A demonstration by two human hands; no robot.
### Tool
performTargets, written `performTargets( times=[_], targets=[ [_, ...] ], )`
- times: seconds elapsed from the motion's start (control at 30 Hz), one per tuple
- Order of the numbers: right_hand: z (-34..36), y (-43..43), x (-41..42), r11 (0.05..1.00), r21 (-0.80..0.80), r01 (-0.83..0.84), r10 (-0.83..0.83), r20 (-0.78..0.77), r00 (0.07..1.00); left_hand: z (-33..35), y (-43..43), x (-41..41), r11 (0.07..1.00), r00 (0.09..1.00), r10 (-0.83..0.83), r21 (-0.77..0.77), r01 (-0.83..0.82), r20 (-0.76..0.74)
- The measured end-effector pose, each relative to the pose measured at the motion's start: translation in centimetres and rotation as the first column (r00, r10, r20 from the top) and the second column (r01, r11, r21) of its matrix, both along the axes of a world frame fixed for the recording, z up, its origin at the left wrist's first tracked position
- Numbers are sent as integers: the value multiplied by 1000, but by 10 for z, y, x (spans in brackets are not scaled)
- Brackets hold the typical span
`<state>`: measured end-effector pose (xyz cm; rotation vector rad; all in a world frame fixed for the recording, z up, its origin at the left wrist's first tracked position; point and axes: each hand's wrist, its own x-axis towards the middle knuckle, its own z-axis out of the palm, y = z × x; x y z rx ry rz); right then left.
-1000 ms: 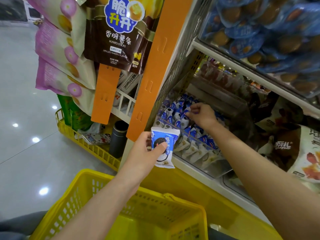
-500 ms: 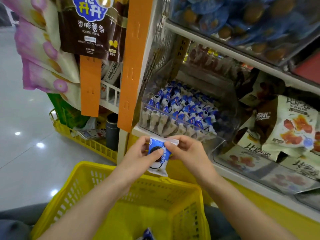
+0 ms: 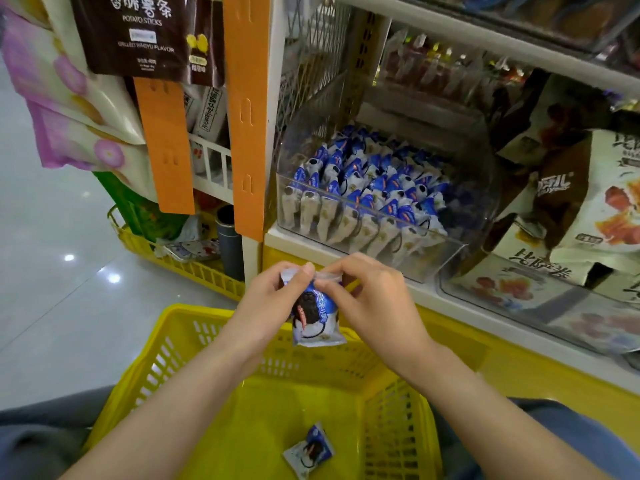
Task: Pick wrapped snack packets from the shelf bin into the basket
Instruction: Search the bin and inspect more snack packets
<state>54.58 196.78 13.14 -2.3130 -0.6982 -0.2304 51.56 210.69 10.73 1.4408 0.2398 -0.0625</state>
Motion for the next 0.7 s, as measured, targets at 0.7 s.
performTargets(
  times=[0.7],
  targets=[
    [1, -7, 7, 997, -1, -76, 55, -678, 733, -4, 8, -6, 926, 966, 168, 306, -222, 194]
  ],
)
